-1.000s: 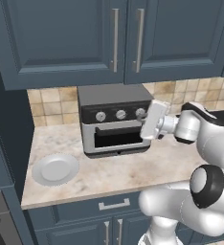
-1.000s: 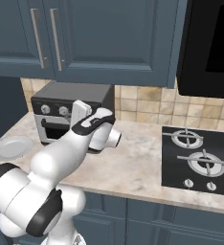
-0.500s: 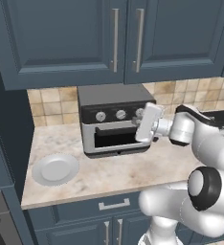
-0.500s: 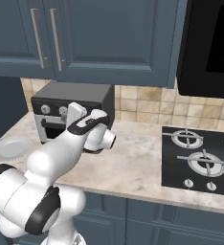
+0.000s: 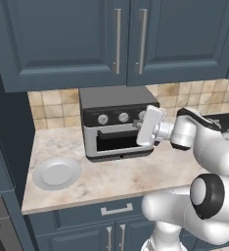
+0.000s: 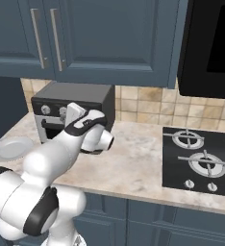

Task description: Pull the toaster oven rack outwards. Pick up the baguette from the plate and place it on the toaster oven rack. Close the toaster oven door fully and set the temperature to the lowest setting.

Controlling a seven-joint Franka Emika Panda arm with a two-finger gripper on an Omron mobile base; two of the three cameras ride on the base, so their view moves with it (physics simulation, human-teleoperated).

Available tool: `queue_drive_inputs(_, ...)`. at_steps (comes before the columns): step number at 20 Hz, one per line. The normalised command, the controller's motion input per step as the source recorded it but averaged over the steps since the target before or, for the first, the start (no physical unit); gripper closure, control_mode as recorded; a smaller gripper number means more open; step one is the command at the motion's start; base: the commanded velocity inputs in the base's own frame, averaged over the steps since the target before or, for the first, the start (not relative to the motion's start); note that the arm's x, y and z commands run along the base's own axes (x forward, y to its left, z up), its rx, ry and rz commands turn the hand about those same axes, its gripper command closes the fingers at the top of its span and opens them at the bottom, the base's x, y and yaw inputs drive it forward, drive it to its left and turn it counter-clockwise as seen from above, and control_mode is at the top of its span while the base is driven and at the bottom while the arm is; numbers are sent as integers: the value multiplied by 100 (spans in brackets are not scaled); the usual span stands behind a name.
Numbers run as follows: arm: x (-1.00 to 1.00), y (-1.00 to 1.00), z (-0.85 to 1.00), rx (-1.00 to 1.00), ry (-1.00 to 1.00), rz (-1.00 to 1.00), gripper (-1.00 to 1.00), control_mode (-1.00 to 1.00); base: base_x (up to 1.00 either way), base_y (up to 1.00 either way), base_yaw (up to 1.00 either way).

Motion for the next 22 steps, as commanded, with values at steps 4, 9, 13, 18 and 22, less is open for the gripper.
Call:
queue_drive_inputs(4,3,0,0,0,7,-1,100,-100,0,0,0)
queue_drive_inputs(9,4,0,0,0,9,0,100,-100,0,0,0)
queue_drive_inputs(13,10,0,0,0,12,0,100,-100,0,0,0)
queue_drive_inputs(18,17,0,0,0,14,0,100,-100,0,0,0)
queue_drive_inputs(22,18,0,0,0,13,0,100,-100,0,0,0)
